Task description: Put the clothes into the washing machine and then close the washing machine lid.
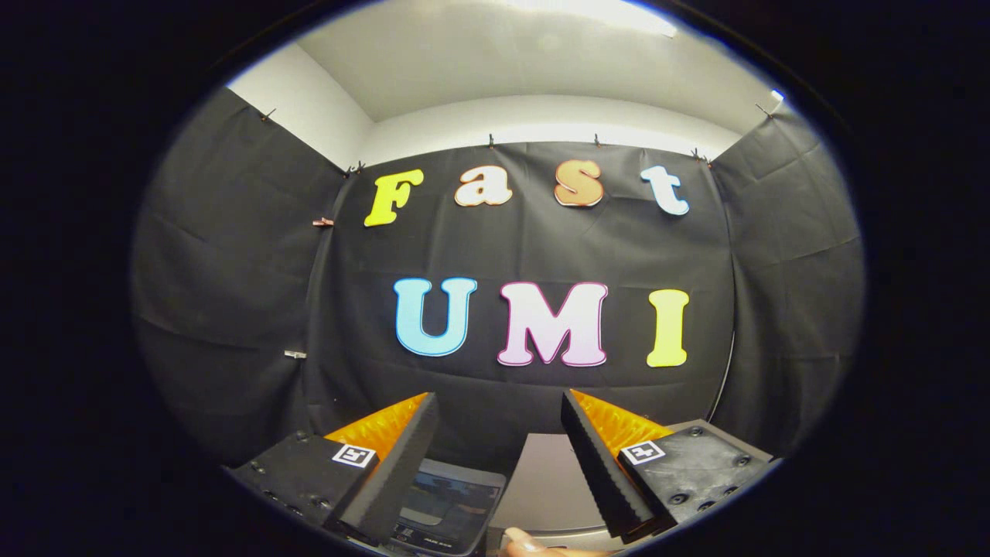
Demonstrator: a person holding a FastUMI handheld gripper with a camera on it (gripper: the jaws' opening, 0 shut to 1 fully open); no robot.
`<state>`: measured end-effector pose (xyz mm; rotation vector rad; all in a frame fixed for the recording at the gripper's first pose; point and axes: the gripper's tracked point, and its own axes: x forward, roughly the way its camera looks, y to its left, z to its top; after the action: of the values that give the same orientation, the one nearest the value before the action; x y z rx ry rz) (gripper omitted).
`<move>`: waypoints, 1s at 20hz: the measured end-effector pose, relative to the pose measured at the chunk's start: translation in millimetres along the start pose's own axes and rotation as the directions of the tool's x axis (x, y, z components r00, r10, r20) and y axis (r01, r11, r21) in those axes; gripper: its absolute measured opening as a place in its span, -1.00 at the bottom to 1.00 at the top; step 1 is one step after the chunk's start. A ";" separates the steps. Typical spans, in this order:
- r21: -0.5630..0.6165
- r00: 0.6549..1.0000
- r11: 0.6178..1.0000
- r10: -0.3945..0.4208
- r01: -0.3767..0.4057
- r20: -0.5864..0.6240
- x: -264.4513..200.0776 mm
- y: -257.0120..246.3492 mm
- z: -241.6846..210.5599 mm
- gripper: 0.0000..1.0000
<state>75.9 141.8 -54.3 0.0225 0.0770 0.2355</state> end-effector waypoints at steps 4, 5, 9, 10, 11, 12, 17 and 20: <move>-0.009 0.997 1.000 -0.008 0.009 0.071 -33.0 -25.8 16.6 0.98; -0.015 0.996 1.000 -0.012 0.014 0.086 -39.6 -32.6 20.6 0.98; -0.031 0.990 0.999 -0.025 0.029 0.138 -66.6 -52.9 30.4 0.98; -0.033 0.989 0.999 -0.025 0.031 0.145 -72.8 -56.7 31.1 0.98; -0.033 0.988 0.999 -0.032 0.037 0.151 -78.4 -60.4 31.6 0.98; -0.032 0.986 0.998 -0.051 0.056 0.156 -83.6 -67.5 32.2 0.98; -0.046 0.987 0.993 -0.100 0.107 0.127 -98.5 -81.5 19.8 0.95; -0.048 0.989 0.994 -0.096 0.102 0.115 -101.4 -79.4 15.8 0.95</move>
<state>-2.7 40.7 -33.6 -0.0217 -0.0409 0.1368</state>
